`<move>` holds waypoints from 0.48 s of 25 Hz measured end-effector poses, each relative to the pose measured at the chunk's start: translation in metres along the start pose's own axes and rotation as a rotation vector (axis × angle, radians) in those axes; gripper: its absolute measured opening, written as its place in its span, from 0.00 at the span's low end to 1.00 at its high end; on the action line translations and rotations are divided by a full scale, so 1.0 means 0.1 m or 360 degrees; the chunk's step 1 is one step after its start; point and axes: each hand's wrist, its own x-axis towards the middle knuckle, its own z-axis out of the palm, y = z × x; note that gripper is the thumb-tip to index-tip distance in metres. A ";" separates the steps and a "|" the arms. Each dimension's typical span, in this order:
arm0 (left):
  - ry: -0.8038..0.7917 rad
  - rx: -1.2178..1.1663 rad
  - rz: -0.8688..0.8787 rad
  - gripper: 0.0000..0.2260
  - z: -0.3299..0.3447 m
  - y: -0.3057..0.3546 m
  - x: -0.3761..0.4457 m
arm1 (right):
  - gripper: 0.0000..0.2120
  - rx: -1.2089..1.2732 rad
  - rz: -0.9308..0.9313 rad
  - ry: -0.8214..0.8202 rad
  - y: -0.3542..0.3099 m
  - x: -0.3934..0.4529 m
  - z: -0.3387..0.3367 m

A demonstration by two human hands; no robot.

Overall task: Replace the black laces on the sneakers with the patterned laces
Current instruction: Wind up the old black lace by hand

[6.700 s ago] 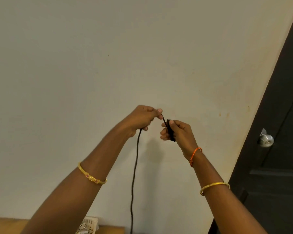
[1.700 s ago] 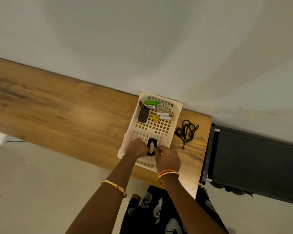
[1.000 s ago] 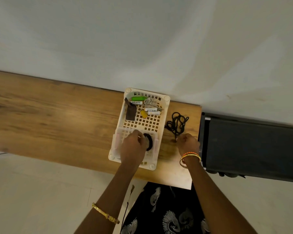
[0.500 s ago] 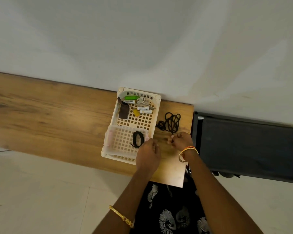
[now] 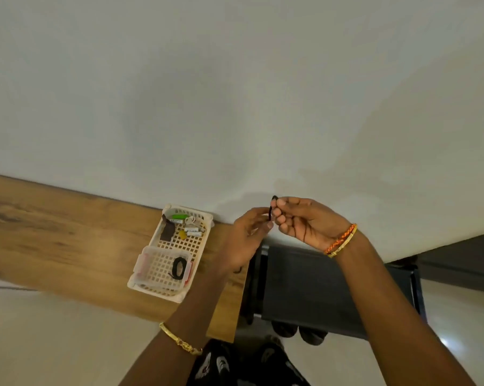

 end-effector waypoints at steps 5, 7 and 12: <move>-0.0005 -0.0236 0.0359 0.07 0.14 1.24 -0.04 | 0.09 -0.0030 -0.0470 -0.0149 -0.82 -0.79 0.28; -0.0065 -0.0236 0.0446 0.07 0.18 1.64 -0.09 | 0.09 -0.0052 -0.0620 -0.0181 -1.08 -1.03 0.38; -0.0216 -0.0225 0.0600 0.09 0.33 2.56 -0.30 | 0.09 0.0068 -0.0949 -0.0271 -1.65 -1.61 0.66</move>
